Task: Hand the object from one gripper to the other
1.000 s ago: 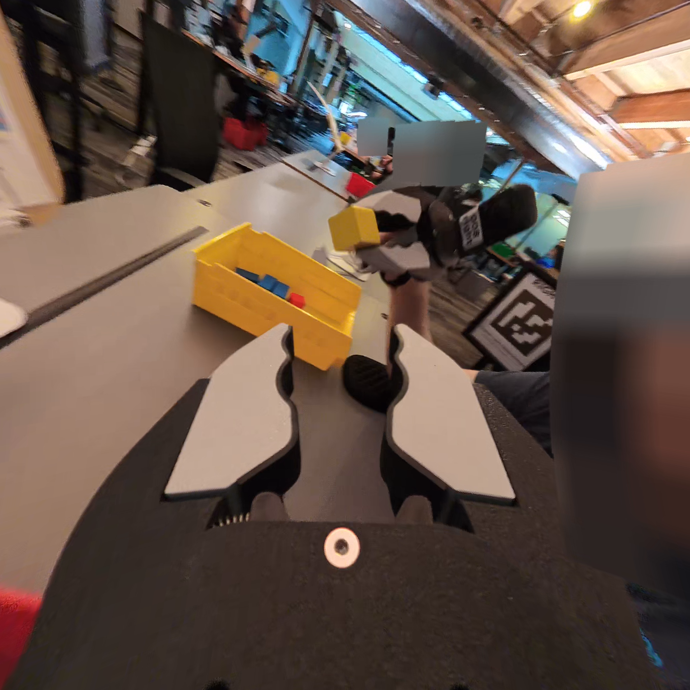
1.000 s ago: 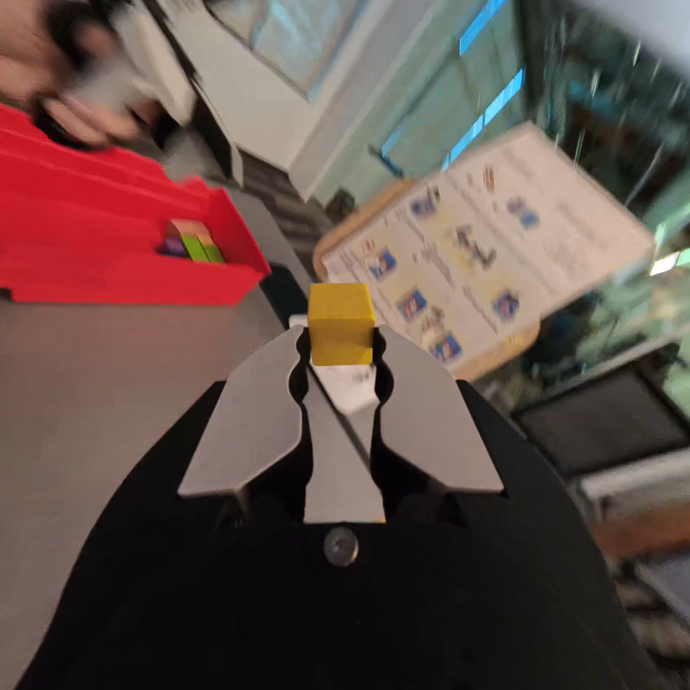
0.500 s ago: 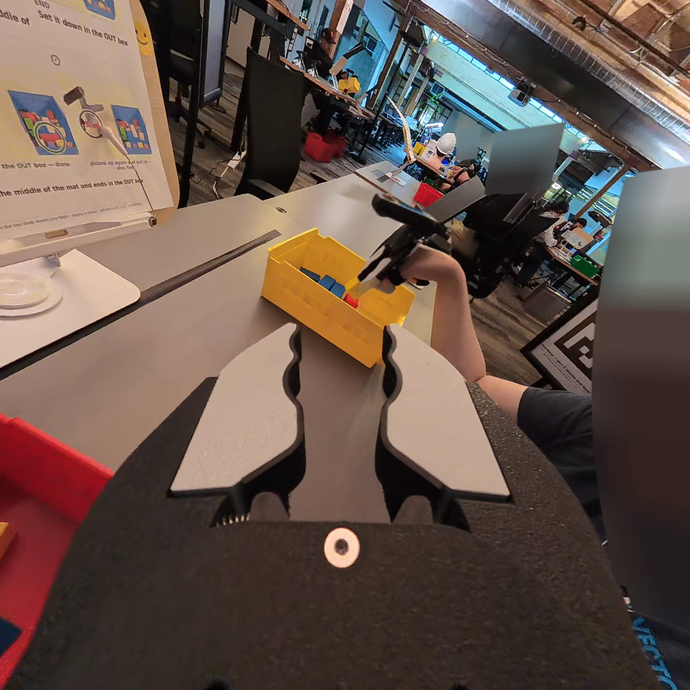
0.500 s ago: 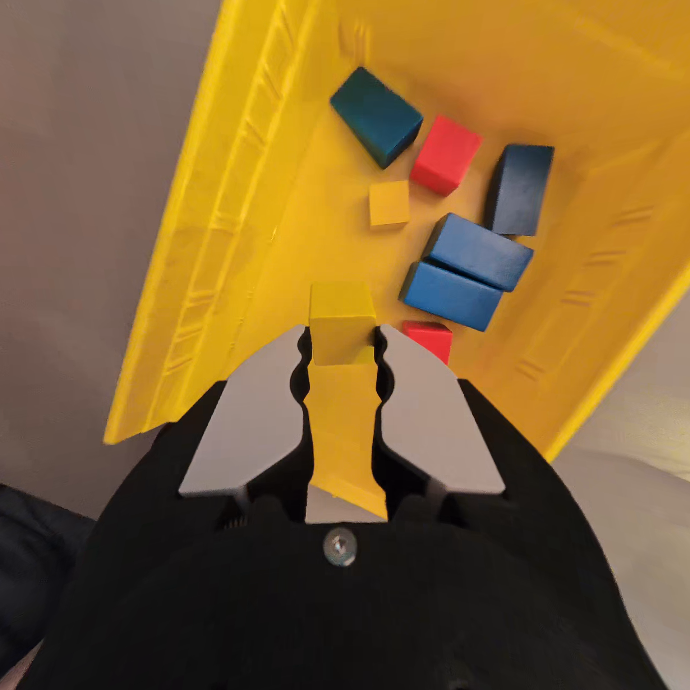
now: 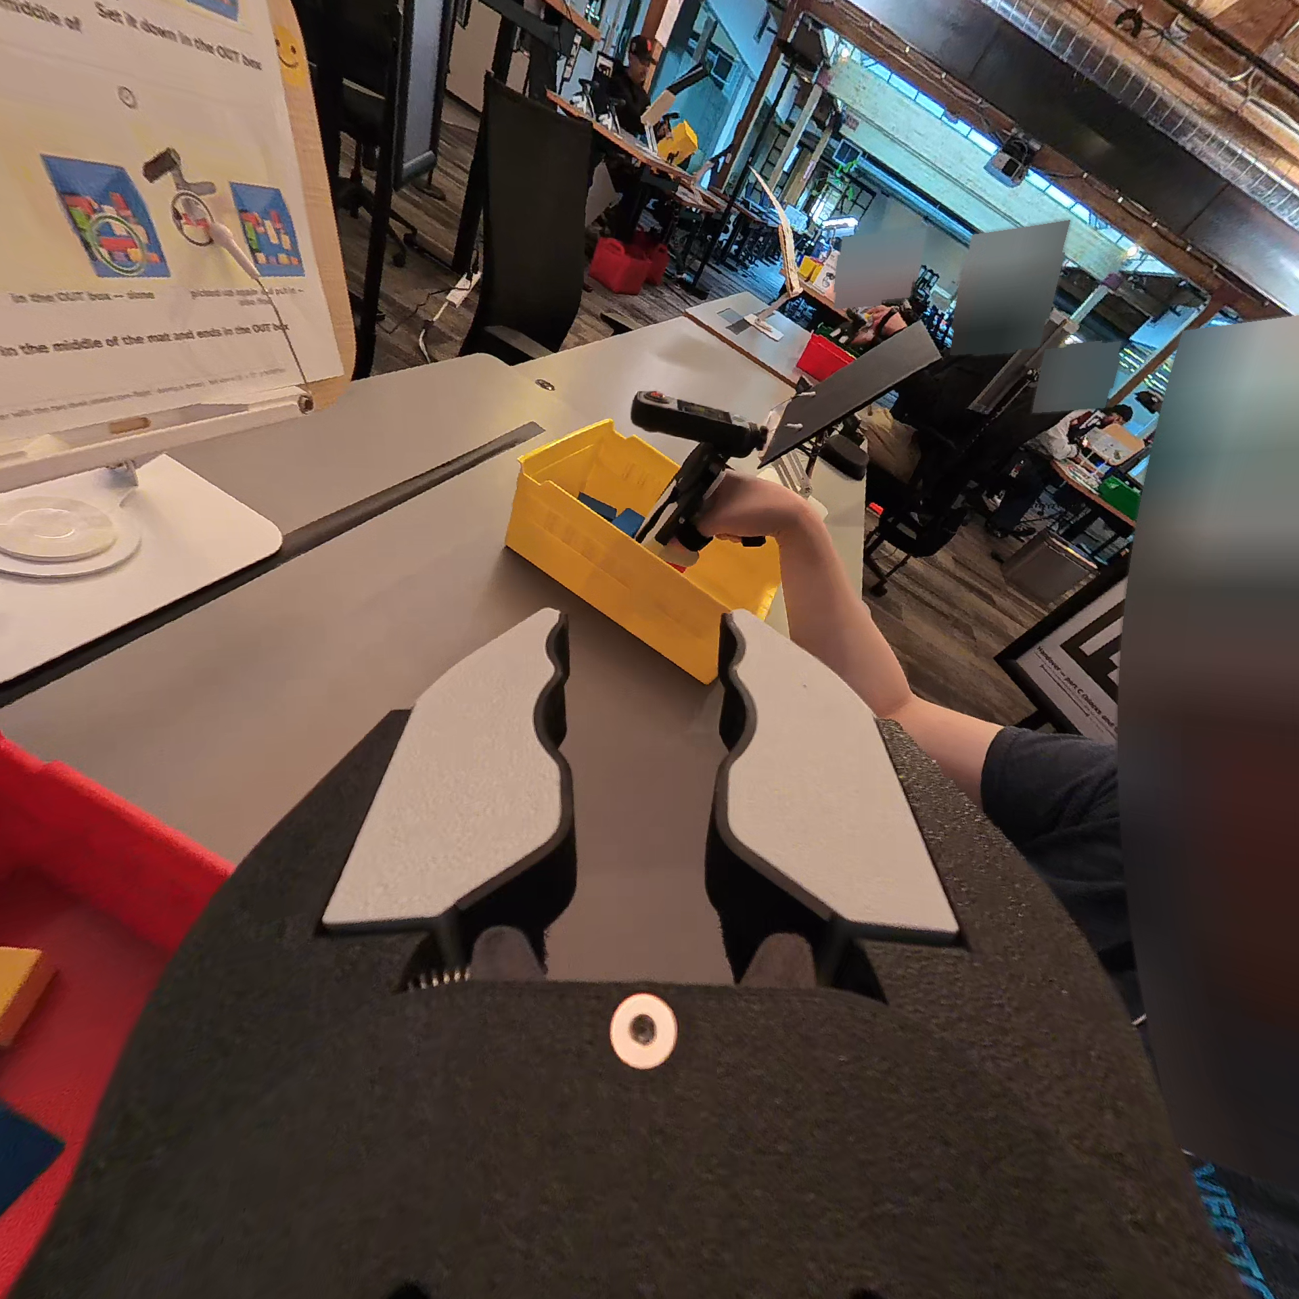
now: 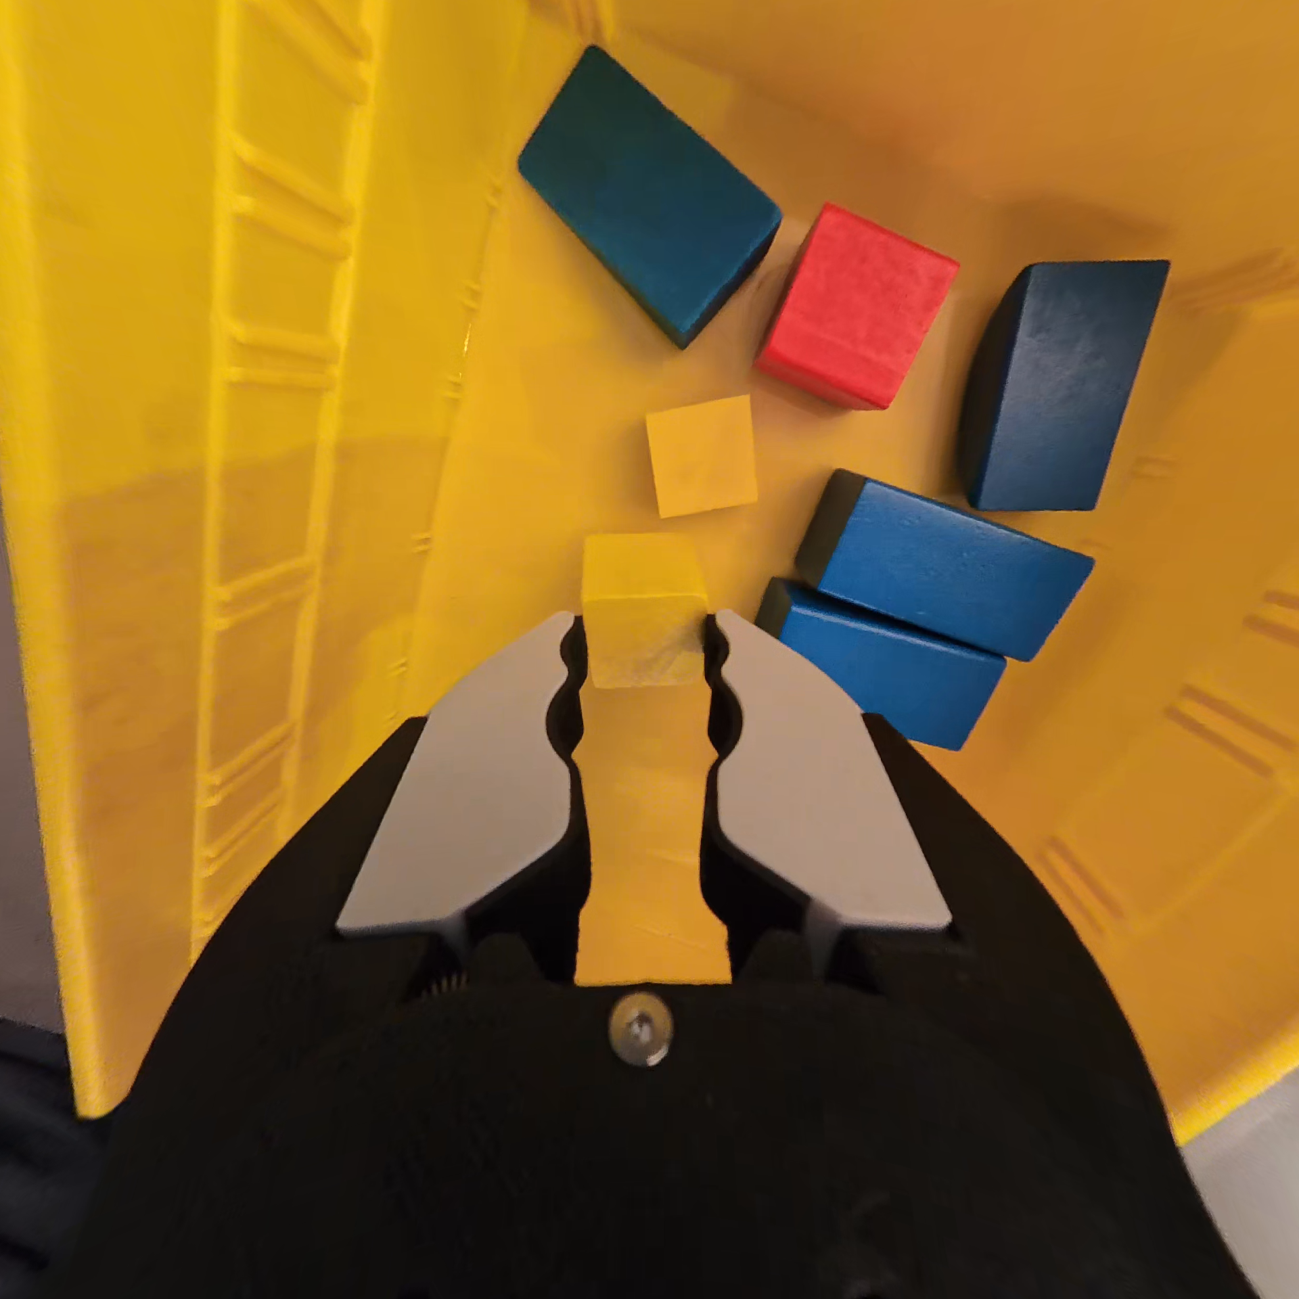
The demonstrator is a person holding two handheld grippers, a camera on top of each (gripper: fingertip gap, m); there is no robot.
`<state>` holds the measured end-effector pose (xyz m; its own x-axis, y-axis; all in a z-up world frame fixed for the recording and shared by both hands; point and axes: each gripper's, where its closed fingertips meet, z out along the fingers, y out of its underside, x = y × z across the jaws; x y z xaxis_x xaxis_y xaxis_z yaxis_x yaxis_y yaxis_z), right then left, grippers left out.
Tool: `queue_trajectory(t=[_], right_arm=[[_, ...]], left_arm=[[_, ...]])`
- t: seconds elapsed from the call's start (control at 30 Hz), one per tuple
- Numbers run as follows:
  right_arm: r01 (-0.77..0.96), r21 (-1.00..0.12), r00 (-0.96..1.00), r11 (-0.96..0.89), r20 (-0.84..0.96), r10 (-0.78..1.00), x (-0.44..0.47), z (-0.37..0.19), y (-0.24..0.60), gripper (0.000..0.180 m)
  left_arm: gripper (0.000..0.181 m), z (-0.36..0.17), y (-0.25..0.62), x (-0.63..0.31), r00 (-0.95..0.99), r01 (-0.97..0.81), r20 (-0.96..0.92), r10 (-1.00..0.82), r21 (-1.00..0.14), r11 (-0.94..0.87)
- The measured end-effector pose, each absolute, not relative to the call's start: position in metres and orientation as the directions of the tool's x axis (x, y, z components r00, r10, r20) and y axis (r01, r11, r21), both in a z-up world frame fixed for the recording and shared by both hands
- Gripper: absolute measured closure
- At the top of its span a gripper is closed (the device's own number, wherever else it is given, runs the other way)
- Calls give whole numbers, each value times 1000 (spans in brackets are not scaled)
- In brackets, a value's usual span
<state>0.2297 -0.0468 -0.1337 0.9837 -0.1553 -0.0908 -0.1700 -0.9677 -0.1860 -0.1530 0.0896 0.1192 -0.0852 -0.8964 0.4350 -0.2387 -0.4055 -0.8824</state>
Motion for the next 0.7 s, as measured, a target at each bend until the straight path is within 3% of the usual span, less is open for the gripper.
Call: queue_trajectory(t=[0.7], right_arm=[[-179, -164, 984, -970, -14, -179, 236, -144, -38, 146]], left_arm=[[141, 115, 99, -159, -10, -246, 407, -913, -886, -393]])
